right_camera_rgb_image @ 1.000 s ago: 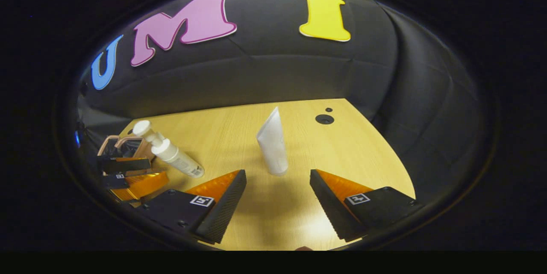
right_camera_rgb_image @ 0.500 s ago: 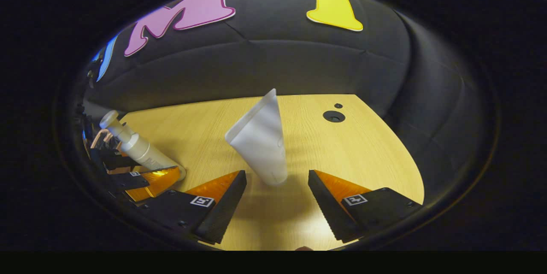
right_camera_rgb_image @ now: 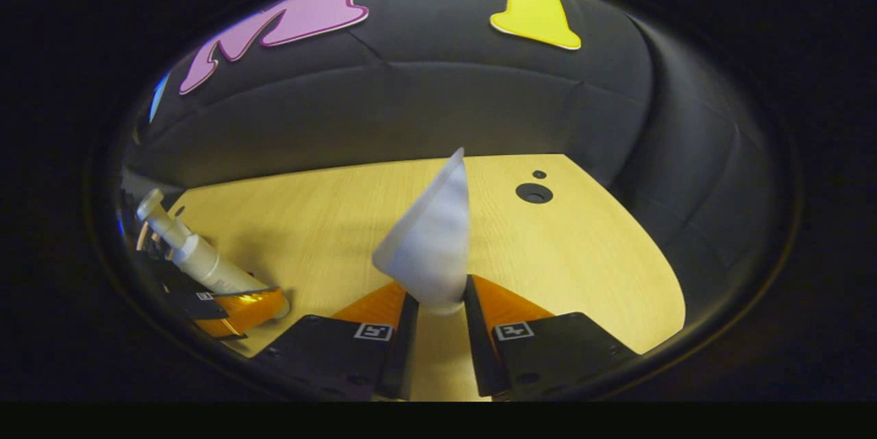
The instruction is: First open the suitcase, pack the skin care products into it, and then close the suitcase.
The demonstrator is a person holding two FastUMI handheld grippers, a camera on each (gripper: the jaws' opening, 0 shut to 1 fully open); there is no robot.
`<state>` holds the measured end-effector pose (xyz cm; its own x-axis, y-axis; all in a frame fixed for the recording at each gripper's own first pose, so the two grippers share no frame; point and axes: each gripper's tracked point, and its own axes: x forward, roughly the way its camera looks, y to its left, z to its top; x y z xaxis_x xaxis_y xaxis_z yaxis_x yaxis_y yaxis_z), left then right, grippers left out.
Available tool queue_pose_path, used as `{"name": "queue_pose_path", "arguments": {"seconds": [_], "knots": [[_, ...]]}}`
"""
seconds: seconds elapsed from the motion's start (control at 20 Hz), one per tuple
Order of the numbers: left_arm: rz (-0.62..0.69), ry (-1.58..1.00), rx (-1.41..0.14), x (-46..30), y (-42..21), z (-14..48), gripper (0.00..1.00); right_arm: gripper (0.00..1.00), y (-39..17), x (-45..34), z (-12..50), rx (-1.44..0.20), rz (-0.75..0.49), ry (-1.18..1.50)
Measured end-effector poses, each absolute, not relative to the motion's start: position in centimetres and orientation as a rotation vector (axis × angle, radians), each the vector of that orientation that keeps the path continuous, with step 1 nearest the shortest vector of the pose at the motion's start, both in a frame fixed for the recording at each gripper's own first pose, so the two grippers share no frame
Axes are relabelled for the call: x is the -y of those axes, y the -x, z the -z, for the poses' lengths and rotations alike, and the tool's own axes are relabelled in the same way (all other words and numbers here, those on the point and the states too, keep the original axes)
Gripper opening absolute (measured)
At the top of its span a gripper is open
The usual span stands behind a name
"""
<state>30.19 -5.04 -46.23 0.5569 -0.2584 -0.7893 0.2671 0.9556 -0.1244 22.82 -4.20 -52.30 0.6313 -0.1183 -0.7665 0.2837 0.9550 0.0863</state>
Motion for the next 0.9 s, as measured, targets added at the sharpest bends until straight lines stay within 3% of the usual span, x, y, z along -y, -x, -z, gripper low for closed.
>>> {"name": "queue_pose_path", "arguments": {"seconds": [0.05, 0.45, 0.75, 0.9], "knots": [[0.324, 0.011, -0.929, 5.1, -29.9, 45.4, 0.58, 0.34, -22.6, 3.9, 51.4, -0.856, 0.222, -0.215], [0.433, 0.043, -0.914, -0.8, -22.7, 33.5, 0.58, 0.34, -19.2, -0.8, 40.8, -0.784, 0.093, -0.226], [0.363, -0.056, -0.893, -11.5, -18.4, 27.8, 0.58, 0.34, -18.8, -7.8, 31.5, -0.64, -0.014, -0.173], [0.321, -0.004, -0.994, -16.1, -16.0, 27.9, 0.58, 0.34, -18.6, -11.9, 27.6, -0.59, -0.075, -0.162]]}}
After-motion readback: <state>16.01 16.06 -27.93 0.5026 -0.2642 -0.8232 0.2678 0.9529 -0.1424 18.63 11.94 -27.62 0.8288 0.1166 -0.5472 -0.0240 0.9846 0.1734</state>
